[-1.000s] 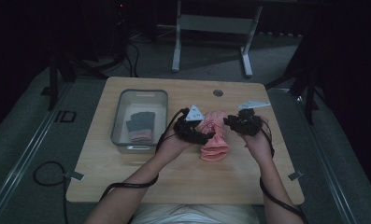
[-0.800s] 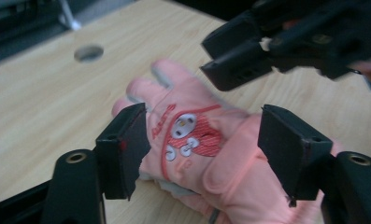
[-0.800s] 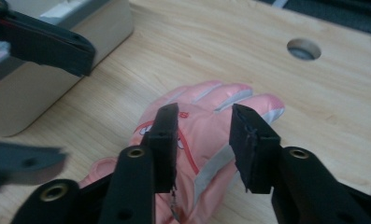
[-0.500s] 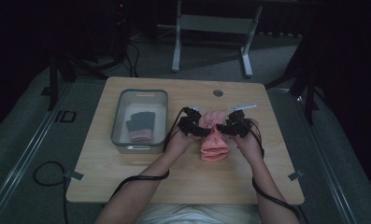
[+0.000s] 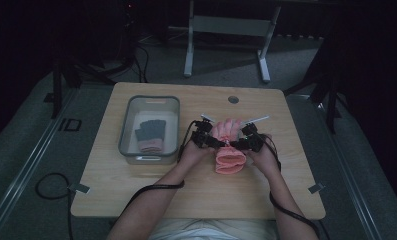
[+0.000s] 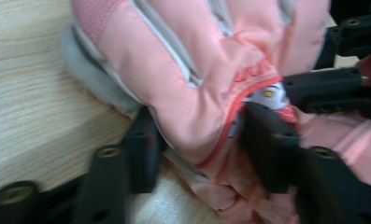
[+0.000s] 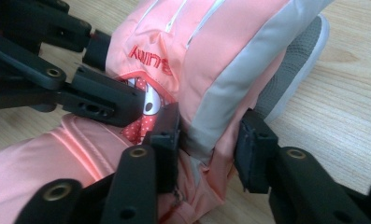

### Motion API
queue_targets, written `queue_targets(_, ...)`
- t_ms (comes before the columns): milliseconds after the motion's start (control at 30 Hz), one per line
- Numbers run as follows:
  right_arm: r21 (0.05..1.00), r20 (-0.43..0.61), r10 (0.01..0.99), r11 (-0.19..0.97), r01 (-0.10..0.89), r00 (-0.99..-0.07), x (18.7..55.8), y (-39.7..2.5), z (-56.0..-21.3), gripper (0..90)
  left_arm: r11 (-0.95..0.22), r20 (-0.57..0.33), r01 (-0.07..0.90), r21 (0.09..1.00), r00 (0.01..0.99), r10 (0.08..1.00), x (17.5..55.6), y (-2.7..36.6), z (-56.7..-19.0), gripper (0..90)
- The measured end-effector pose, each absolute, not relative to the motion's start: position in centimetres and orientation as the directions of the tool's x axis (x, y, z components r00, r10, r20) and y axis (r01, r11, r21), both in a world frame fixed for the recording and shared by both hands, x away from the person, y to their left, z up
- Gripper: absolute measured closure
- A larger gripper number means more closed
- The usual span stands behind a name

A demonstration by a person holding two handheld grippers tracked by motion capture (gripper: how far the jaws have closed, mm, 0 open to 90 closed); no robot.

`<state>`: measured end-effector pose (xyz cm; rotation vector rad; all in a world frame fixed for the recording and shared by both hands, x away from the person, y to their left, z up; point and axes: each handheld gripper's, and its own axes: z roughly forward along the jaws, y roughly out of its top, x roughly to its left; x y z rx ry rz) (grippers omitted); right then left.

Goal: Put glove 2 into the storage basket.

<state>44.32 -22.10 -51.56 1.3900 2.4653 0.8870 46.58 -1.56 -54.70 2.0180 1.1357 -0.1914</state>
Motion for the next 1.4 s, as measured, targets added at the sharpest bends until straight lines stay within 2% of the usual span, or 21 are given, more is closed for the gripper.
queue_targets(67,0.578,0.136,0.826,0.382,0.721,-0.547,44.3,-22.0,-51.5,67.8,-0.291,-0.472,0.771,0.567,0.593,0.652,46.6,-1.4,-54.5,69.0)
queue_targets(200,0.586,0.143,0.826,0.373,0.719,-0.546,44.1,-22.0,-51.1,69.7,-0.314,-0.459,0.757,0.573,0.614,0.642,46.5,-1.4,-53.6,76.3)
queue_targets(900,0.695,0.132,0.799,0.348,0.63,-0.587,42.3,-21.0,-45.4,70.7,-0.3,-0.386,0.683,0.666,0.66,0.644,44.4,0.7,-46.7,78.4)
queue_targets(1400,0.743,0.116,0.764,0.358,0.565,-0.635,42.5,-18.0,-41.5,70.6,-0.286,-0.331,0.65,0.704,0.656,0.678,43.7,4.0,-42.4,78.4)
